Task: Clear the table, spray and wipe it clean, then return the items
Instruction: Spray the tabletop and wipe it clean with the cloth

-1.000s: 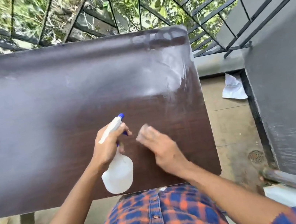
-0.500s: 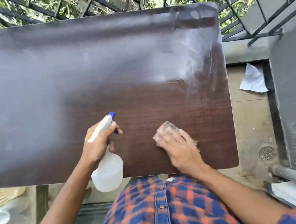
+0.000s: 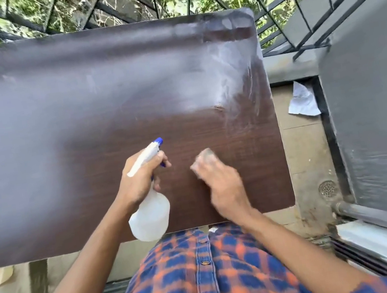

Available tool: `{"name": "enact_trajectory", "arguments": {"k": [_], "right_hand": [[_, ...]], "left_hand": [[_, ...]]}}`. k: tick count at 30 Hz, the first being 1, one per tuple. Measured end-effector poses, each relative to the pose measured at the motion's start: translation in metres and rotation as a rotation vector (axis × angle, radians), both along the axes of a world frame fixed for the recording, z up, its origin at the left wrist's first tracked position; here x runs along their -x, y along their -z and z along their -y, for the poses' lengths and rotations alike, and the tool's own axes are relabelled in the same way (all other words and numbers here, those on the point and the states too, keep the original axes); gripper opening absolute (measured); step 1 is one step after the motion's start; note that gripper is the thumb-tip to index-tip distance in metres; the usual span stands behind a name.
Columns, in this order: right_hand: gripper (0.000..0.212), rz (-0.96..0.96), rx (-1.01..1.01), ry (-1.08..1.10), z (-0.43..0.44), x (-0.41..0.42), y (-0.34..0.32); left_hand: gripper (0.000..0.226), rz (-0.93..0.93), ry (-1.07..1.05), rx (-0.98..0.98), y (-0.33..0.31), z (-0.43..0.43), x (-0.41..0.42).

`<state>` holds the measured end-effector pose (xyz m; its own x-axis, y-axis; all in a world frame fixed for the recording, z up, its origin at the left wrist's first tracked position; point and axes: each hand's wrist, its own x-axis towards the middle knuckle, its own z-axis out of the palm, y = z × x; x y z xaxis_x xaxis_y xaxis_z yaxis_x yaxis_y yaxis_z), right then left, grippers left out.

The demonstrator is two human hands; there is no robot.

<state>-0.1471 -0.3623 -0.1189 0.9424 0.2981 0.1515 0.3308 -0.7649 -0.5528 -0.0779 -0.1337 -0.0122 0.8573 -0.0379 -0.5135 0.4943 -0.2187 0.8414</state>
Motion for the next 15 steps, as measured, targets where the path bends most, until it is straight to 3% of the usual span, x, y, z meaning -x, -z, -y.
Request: {"name": "enact_trajectory", "arguments": {"k": [3,5,10,15], "right_hand": [[0.068,-0.046,0.146,-0.364,-0.041,0.023,0.009],[0.064,-0.03,0.249,-0.403,-0.031,0.024,0.017],[0.06,-0.086,0.345,0.045,0.051,-0.017,0.025],[0.068,-0.071,0.139,0.493,0.136,-0.068,0.009]], "left_hand": [[0.027,0.012,-0.001,0.023,0.003,-0.002,0.003],[0.028,0.011,-0.017,0.026,0.005,-0.002,0.002],[0.029,-0.001,-0.081,0.014,0.01,0.006,-0.003],[0.03,0.001,-0.108,0.049,0.008,0.028,-0.014]]}}
